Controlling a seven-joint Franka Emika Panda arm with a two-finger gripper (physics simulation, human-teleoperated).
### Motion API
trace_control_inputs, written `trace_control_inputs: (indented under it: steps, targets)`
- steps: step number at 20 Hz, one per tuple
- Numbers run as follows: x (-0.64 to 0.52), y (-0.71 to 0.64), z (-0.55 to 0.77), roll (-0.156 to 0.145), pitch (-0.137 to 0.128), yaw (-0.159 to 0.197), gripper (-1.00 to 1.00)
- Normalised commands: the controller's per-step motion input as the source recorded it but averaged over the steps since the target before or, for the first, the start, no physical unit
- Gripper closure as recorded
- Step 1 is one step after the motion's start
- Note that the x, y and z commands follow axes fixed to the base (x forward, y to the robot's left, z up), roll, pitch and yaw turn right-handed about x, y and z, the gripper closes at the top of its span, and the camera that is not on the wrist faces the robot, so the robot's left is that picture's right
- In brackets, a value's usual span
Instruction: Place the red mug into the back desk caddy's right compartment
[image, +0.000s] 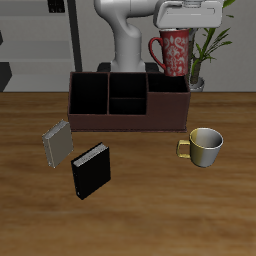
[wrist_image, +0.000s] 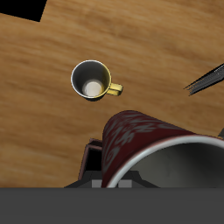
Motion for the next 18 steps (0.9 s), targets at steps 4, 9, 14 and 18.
trace_control_inputs:
  steps: [4,9,14,18]
  targets:
    - [-0.4,0.05,0.0,0.004,0.004,0.059,1.0]
    - [-0.32,-0.06,0.07,0.001,-0.02,0.017,1.0]
    - [-0.33,-0.12,0.02,-0.017,-0.017,-0.001,1.0]
    - [-0.06,-0.05,-0.03,-0.001,0.01,-0.003,1.0]
